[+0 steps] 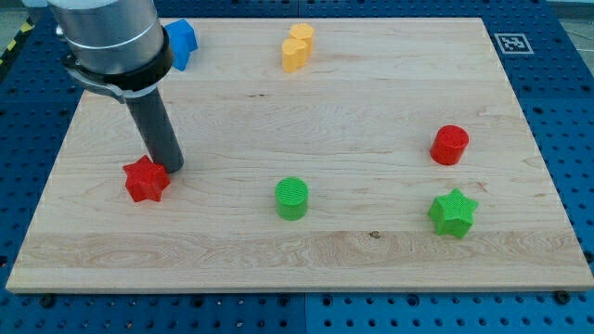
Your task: Move the red star towards the bottom left corner
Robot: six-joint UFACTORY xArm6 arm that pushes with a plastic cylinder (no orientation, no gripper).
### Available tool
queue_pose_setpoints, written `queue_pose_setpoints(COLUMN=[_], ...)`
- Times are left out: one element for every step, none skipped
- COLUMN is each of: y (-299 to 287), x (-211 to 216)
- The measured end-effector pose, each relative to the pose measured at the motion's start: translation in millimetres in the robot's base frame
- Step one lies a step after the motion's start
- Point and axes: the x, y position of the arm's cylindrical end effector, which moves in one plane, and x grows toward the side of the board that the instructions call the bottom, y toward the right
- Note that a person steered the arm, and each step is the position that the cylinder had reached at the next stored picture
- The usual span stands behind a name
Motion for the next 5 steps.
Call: queue_pose_setpoints(y=[0.0,-6.4,-25.7,-40.2,-40.2], x=[8.7,9.6,-1.0,-6.4,-5.4])
